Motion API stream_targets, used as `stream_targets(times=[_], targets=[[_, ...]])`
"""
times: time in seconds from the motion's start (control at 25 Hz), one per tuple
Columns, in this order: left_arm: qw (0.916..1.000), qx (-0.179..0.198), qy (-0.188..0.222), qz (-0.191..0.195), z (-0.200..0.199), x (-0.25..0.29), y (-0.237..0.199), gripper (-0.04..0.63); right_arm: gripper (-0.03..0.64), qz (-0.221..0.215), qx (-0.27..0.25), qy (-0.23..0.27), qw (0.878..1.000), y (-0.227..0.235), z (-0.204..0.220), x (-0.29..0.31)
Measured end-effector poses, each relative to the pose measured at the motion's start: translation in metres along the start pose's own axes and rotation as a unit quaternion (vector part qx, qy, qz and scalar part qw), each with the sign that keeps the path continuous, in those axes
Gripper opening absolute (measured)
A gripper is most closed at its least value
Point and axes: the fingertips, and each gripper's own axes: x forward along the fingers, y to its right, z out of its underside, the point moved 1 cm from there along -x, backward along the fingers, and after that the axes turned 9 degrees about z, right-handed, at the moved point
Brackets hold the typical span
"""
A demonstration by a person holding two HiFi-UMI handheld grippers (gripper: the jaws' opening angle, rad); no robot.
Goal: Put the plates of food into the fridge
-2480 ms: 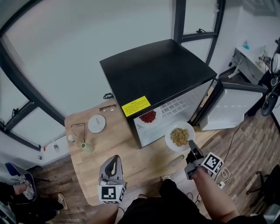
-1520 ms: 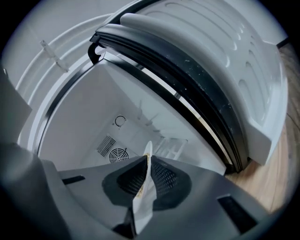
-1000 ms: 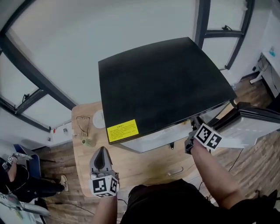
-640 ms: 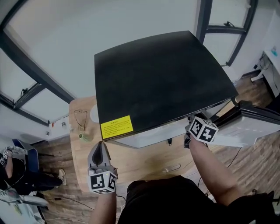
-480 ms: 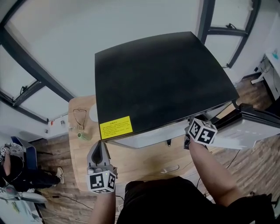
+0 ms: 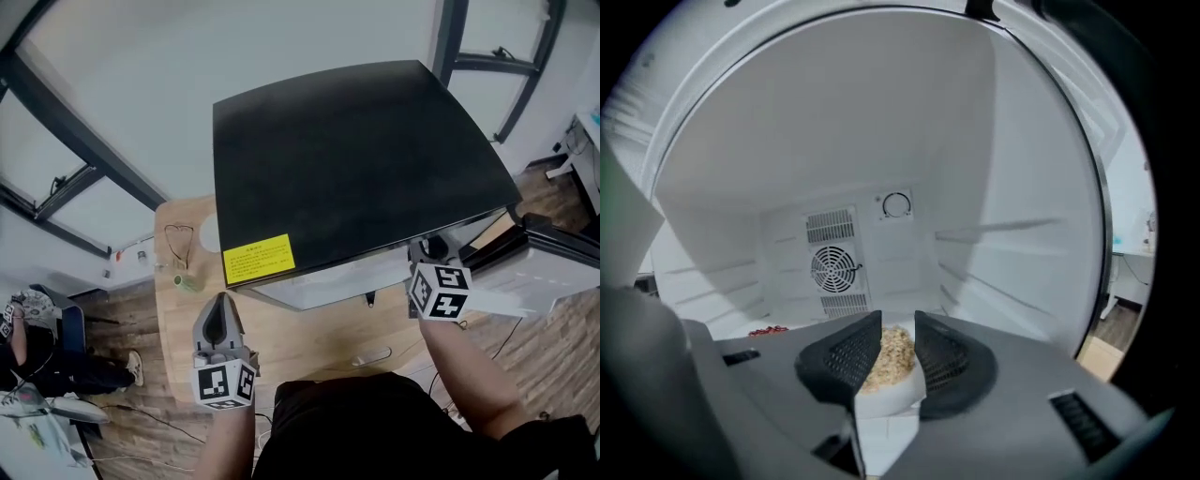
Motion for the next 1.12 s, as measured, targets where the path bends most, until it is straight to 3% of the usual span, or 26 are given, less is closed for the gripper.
stream_targets(times=[0.2, 0.36, 0.6, 0.76, 1.0, 1.12], targets=[[0.9996, 0.02, -0.012, 0.016, 0.0, -0.003, 0.008, 0.005, 0.123, -0.065, -0.04, 0.021, 0.997, -0.027, -0.003, -0.027], [0.9999, 0.013, 0.003, 0.008, -0.001, -0.02, -0.003, 0.004, 0.123, -0.123, -0.021, 0.025, 0.992, -0.055, 0.009, -0.044], [0.9999, 0.004, 0.011, -0.011, -0.001, -0.057, -0.03, 0.004, 0.118, -0.147, -0.017, 0.014, 0.989, -0.091, 0.024, -0.069], [0.9993, 0.025, 0.018, -0.019, -0.008, -0.088, -0.051, 0.005, 0.107, -0.167, 0.008, 0.007, 0.986, -0.124, 0.03, -0.081], [0.9986, 0.028, -0.002, -0.045, 0.013, -0.153, -0.098, 0.005, 0.097, -0.194, -0.005, -0.028, 0.981, -0.187, 0.073, -0.115], [0.9978, 0.049, -0.01, -0.044, 0.02, -0.179, -0.112, 0.004, 0.095, -0.213, -0.017, -0.044, 0.976, -0.223, 0.094, -0.132]])
